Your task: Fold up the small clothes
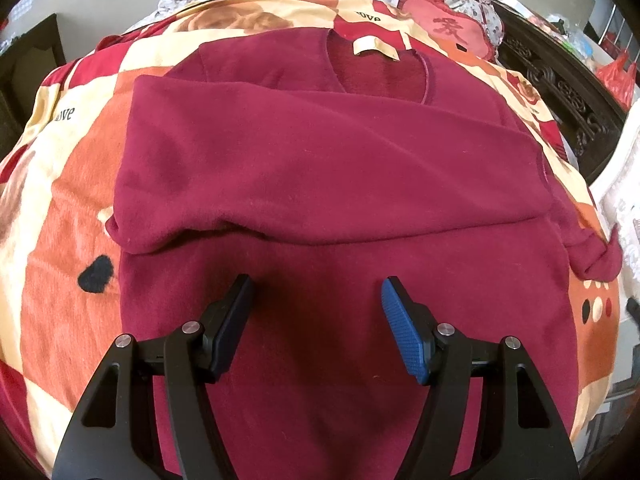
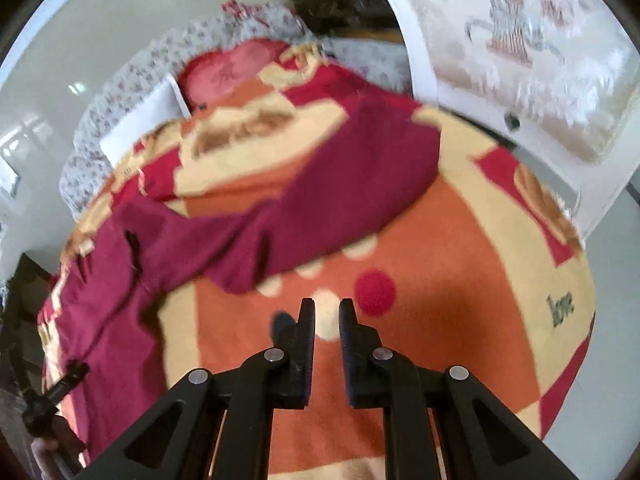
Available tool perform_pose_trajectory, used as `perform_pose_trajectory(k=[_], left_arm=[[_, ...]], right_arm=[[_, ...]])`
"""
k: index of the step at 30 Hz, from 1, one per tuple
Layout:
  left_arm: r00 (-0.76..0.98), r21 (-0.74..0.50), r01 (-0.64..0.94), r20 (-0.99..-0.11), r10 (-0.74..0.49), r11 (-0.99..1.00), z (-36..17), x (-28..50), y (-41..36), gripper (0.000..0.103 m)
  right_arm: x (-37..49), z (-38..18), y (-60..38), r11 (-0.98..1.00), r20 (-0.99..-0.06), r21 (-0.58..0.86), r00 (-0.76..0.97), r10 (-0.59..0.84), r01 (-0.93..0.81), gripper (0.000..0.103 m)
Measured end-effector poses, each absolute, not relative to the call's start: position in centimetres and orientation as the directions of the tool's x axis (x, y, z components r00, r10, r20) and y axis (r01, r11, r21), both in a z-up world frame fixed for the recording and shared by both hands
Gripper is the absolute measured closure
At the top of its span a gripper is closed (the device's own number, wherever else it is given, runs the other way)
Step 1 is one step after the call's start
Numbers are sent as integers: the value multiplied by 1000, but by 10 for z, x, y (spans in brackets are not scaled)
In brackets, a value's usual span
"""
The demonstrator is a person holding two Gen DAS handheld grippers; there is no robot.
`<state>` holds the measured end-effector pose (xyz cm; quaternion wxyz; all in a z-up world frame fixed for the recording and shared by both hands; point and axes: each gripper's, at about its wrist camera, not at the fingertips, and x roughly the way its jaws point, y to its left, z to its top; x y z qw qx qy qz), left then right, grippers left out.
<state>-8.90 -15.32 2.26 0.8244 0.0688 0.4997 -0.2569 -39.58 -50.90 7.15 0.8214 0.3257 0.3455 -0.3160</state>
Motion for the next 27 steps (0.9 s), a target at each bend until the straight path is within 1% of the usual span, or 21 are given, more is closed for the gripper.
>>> perform_pose_trajectory(k=[2, 3, 4, 5, 6, 8, 12, 14, 15, 17, 19, 24, 27], left_arm=[[367, -142, 494, -860, -353, 858, 23, -91, -154, 37], [367, -141, 496, -860, -353, 857, 23, -93, -155, 37], [367, -138, 499, -861, -353, 856, 23, -93, -155, 36], [369, -130, 502, -862, -348, 855, 23, -94, -156, 36], [370, -125, 504, -863, -344, 855, 23, -95, -156, 37], [367, -123, 503, -866, -340, 855, 22, -94, -157, 37], [362, -133, 495, -866, -343, 859, 22, -93, -157, 37], [359, -138, 495, -867, -347, 858, 22, -93, -157, 37], [357, -138, 498, -867, -347, 856, 22, -94, -158, 37], [358, -130, 508, -867, -346, 852, 22, -95, -158, 36], [358, -127, 513, -867, -347, 849, 21, -94, -158, 36], [360, -143, 495, -864, -352, 857, 18, -91, -156, 37], [362, -142, 495, -863, -352, 857, 19, -92, -157, 37]], right_arm=[[-379, 85, -509, 618, -759, 304, 577, -303, 725, 84], [-369, 91, -511, 634, -754, 289, 578, -311, 717, 72], [-356, 96, -514, 655, -752, 271, 580, -314, 705, 52], [-340, 99, -517, 683, -755, 250, 580, -307, 687, 43], [-326, 98, -520, 695, -757, 240, 579, -304, 678, 38], [-296, 92, -534, 710, -773, 201, 554, -308, 675, 39], [-257, 63, -567, 738, -833, 151, 486, -263, 658, 39], [-251, 47, -583, 735, -866, 129, 437, -244, 666, 44], [-251, 40, -592, 727, -884, 115, 404, -237, 677, 49], [-262, 31, -603, 713, -910, 112, 359, -206, 692, 51], [-285, 32, -603, 713, -923, 152, 356, -144, 684, 51], [-343, 37, -567, 720, -930, 210, 363, -62, 662, 50], [-380, 21, -535, 693, -938, 263, 346, 21, 671, 51]])
